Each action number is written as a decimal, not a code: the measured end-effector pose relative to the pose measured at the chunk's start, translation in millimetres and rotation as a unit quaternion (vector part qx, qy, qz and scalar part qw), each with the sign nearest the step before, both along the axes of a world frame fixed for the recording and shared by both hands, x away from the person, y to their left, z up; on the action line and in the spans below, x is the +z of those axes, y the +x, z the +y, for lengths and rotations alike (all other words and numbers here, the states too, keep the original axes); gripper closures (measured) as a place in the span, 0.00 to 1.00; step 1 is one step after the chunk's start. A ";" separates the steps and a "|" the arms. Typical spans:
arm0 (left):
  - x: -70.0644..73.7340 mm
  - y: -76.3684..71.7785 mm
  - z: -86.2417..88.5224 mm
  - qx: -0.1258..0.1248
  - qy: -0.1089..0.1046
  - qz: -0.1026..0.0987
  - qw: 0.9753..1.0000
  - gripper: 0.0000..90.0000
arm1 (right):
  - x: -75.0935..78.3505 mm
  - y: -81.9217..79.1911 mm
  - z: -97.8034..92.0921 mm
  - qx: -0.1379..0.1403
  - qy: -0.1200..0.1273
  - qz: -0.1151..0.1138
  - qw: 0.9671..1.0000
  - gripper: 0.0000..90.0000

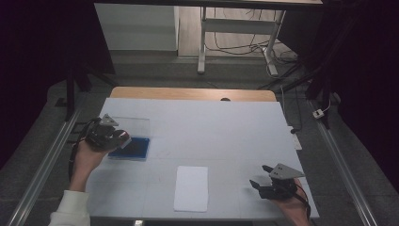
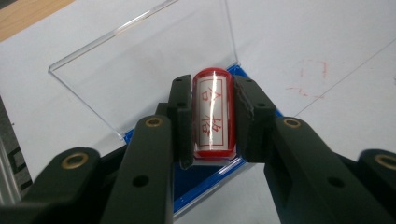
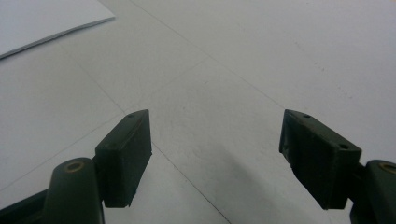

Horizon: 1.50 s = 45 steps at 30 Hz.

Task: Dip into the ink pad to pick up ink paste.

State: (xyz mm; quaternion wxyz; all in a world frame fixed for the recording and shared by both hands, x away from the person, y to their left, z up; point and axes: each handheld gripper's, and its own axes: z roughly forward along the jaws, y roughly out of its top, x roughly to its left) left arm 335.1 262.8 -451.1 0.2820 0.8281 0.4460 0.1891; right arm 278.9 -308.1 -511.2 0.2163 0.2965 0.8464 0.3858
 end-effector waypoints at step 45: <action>-42.3 21.5 -2.3 0.012 0.021 0.053 0.998 0.79 | -1.5 -1.0 -0.4 0.000 -0.005 0.006 1.000 0.28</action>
